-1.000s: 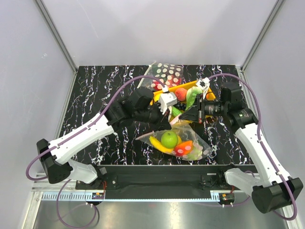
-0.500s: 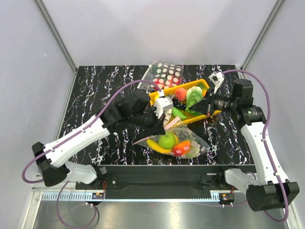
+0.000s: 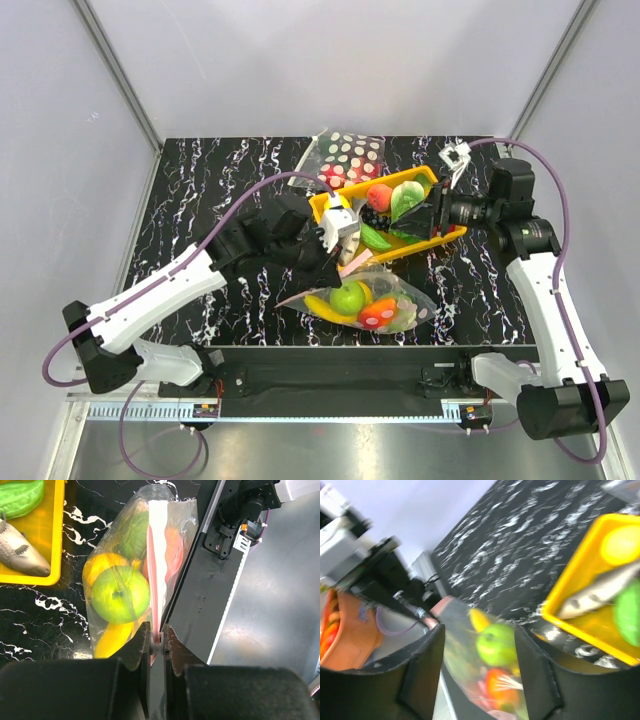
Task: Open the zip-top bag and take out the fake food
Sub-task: Unzip the zipper food storage bag at the center of the board.
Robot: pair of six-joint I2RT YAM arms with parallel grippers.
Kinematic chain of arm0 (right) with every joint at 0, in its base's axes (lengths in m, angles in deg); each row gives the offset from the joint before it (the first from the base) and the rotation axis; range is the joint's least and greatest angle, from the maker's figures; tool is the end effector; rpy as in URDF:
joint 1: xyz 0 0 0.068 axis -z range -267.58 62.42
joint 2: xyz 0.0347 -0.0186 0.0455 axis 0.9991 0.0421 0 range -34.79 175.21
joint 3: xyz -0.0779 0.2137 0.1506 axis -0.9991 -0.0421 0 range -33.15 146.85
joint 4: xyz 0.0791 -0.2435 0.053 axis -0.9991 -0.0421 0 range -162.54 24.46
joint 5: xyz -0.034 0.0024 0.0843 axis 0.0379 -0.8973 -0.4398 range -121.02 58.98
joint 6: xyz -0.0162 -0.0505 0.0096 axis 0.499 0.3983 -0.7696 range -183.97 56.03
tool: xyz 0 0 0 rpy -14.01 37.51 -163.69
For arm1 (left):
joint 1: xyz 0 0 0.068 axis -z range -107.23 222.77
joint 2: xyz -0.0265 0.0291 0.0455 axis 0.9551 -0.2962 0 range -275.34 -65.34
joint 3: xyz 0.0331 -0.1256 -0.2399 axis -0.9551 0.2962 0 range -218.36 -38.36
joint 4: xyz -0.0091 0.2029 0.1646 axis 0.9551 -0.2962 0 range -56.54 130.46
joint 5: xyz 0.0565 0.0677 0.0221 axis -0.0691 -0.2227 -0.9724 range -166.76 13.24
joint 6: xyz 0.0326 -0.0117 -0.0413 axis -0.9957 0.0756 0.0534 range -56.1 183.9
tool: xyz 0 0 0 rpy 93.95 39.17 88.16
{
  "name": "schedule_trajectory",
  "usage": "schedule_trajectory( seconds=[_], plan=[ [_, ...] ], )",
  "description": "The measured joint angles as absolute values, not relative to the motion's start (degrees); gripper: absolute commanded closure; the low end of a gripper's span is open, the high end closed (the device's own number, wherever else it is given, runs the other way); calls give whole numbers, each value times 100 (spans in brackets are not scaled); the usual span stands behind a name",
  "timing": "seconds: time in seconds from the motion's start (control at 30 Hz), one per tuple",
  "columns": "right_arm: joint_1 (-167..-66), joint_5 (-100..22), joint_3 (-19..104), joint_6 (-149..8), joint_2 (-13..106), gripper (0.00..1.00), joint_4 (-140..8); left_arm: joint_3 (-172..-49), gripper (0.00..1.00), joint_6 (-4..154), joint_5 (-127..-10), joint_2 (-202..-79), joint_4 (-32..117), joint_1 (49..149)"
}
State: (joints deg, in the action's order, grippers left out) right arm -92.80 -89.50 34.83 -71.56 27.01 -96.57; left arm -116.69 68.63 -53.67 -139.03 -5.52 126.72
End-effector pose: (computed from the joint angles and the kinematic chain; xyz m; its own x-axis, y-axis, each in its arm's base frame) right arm 0.2128 0.0499 0.3933 -0.5227 0.0217 -0.8522 -0.7554 0.4515 0.4749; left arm 0.1448 -0.2226 0.3760 -0.4630 0.5073 -0.7268 0.8818 0.3463 -0.3200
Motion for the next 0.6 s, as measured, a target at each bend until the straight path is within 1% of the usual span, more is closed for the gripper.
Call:
schedule_trajectory(
  seconds=[0.2,0.27,0.6],
  plan=[
    [-10082,-9077,3409,-7296,2673,25,-9711,-11846,100,6843,-5342,-14113,-543,12672],
    [-10206,-9073,3271,-7329,2588,23,-9709,-11896,100,6843,-5329,-14185,-528,12672],
    [-10672,-9059,2758,-7493,2498,22,-9595,-12069,100,6845,-5216,-14429,-445,12672]
  ],
)
